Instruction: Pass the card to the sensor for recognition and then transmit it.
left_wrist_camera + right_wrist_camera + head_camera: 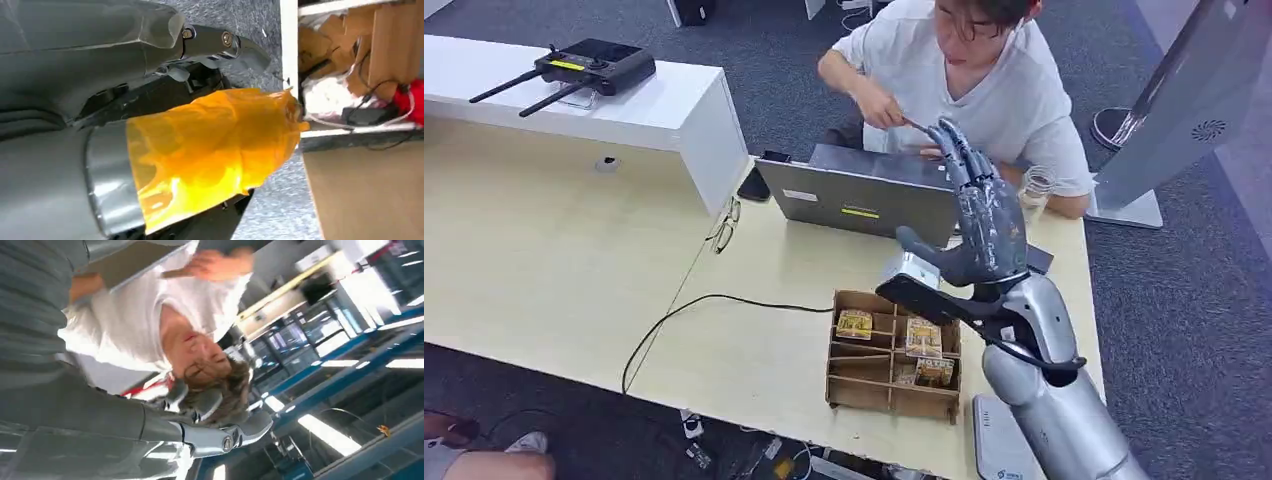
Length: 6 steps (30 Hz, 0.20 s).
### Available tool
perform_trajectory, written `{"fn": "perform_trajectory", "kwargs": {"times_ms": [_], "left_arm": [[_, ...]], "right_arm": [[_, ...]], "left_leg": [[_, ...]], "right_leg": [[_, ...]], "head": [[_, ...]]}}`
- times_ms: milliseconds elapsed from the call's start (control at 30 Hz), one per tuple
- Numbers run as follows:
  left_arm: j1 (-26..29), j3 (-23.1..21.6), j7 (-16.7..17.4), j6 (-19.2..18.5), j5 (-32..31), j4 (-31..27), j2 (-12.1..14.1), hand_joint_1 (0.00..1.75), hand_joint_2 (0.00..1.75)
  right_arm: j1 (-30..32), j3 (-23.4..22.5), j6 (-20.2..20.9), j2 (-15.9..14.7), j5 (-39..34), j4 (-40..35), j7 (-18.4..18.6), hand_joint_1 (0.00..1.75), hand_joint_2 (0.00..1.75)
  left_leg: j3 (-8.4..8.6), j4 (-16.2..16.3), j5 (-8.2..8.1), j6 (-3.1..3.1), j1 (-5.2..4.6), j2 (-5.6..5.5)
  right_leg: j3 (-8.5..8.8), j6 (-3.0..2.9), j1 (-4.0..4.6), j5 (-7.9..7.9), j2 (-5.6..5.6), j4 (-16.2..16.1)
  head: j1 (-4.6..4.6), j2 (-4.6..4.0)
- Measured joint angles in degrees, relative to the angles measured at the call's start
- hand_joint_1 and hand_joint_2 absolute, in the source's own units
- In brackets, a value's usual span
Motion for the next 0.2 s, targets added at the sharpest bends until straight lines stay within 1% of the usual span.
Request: {"fn": "perform_trajectory", "kwargs": {"times_ms": [33,67,133,200], "left_arm": [[0.18,0.18,-0.29,0.09,0.33,0.0,0.07,0.0,0.0],[0.33,0.42,-0.48,0.33,0.79,0.0,0.09,0.0,0.0],[0.61,1.18,-0.92,0.79,1.62,0.0,0.11,0.0,0.0],[0.99,1.66,-1.27,1.01,2.3,0.0,0.24,0.0,0.0]], "right_arm": [[0.78,-0.28,0.22,0.07,-1.75,-0.94,-0.83,0.0,1.75],[1.65,-0.59,0.59,0.15,-3.43,-1.77,-1.66,0.0,0.0],[4.17,-1.62,2.06,0.57,-7.12,-3.93,-2.42,0.0,0.0],[9.91,-2.82,3.34,2.5,-6.79,-7.81,-2.14,0.0,0.0]], "left_leg": [[0.0,0.0,0.0,0.0,0.0,0.01],[0.0,0.0,0.0,0.0,0.0,0.01],[0.01,-0.01,0.0,0.0,0.01,-0.01],[-0.01,-0.03,-0.06,-0.07,0.04,-0.09]], "right_leg": [[-0.01,0.0,0.0,0.0,0.0,0.0],[-0.01,0.0,0.0,-0.01,0.01,0.0],[0.0,0.0,0.01,-0.02,-0.03,-0.01],[0.02,-0.03,0.03,-0.11,-0.12,-0.01]], "head": [[-0.02,0.0],[-0.02,0.0],[-0.02,0.0],[0.07,0.0]]}}
